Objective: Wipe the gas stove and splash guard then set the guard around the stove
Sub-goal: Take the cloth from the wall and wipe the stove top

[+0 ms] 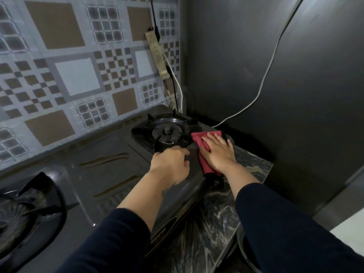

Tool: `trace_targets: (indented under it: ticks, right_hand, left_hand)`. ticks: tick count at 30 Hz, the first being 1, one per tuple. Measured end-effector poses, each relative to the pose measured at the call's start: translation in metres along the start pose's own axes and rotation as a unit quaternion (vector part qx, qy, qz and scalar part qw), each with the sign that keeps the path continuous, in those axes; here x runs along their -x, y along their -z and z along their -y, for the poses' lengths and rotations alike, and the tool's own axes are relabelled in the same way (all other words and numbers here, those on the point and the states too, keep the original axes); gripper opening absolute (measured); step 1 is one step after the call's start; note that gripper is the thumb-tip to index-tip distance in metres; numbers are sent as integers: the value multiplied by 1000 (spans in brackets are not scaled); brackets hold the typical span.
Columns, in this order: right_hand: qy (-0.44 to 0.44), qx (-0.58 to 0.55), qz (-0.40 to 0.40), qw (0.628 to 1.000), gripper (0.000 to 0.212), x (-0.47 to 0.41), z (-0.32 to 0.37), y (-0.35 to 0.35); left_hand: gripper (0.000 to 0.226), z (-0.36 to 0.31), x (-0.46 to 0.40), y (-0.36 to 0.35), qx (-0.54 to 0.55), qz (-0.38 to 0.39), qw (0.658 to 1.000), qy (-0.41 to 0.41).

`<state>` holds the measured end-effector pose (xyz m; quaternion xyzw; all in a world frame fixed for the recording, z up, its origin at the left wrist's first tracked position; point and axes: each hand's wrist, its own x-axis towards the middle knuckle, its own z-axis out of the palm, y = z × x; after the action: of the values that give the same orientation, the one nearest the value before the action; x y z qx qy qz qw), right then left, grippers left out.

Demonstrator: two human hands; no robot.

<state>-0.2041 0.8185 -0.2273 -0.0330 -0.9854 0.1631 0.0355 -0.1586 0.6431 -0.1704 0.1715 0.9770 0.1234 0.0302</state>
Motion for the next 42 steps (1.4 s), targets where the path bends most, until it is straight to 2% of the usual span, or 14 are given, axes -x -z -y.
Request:
trace_targets:
  ticks: [4, 8, 10, 12, 16, 18, 21, 23, 26, 28, 30, 35, 42]
  right_hand:
    - [-81, -34, 0, 996, 57, -25, -17, 6]
    - [-195, -158, -45, 967, 55, -23, -8, -1]
    - [-211, -198, -62, 955, 55, -14, 1, -4]
    - [-182, -175, -85, 964, 55, -1, 10, -10]
    - [-22, -92, -132, 987, 51, 52, 40, -21]
    - [37, -105, -136, 984, 54, 69, 57, -26]
    - [104, -144, -134, 975, 43, 85, 90, -27]
    - [166, -118, -76, 976, 38, 85, 115, -29]
    - [229, -5, 102, 968, 48, 78, 150, -29]
    - [258, 71, 158, 950, 54, 70, 159, -28]
    - [280, 97, 160, 942, 55, 62, 160, -31]
    - [292, 94, 140, 941, 54, 37, 183, -47]
    - [297, 88, 154, 938, 55, -30, 233, -68]
  left_hand:
    - [42, 3, -8, -6, 2, -10, 1000, 0]
    - [41, 6, -4, -9, 6, -16, 1000, 1]
    - [40, 9, -1, -8, 9, -19, 1000, 7]
    - [40, 17, 1, -5, 3, -26, 1000, 16]
    - [41, 29, 23, 5, 11, -18, 999, 36]
    - [42, 34, 28, 14, 15, -22, 998, 55]
    - [44, 53, 42, 28, 5, -40, 996, 82]
    - [44, 69, 51, 34, -3, -43, 994, 104]
    - [47, 91, 65, 39, -8, -30, 990, 141]
    - [49, 105, 72, 38, -13, -19, 987, 161]
    - [48, 119, 75, 38, -12, -17, 983, 181]
    - [47, 151, 70, 42, -7, -21, 975, 222]
    - [50, 198, 44, 53, -8, -35, 963, 267]
